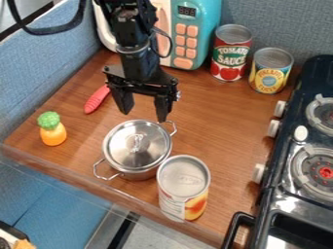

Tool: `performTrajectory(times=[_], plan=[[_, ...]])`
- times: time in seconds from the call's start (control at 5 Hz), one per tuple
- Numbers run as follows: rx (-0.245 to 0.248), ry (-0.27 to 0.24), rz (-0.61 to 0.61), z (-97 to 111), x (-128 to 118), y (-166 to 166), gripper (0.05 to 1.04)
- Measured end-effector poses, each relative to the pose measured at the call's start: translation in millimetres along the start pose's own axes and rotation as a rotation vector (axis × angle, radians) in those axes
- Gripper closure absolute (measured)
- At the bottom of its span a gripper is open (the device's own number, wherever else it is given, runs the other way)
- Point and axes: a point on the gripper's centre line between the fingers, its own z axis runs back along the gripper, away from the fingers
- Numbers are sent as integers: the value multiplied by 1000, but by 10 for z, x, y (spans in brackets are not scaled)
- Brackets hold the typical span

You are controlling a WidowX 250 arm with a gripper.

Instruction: Flipped the can on its side

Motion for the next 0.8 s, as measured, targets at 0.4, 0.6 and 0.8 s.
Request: performTrajectory(times=[0.4, 0.6, 0.8], plan=[[0, 33, -59, -30, -368, -223, 83], [7, 37, -109, -42, -644, -400, 84], [-7, 45, -138, -89, -839, -494, 85]])
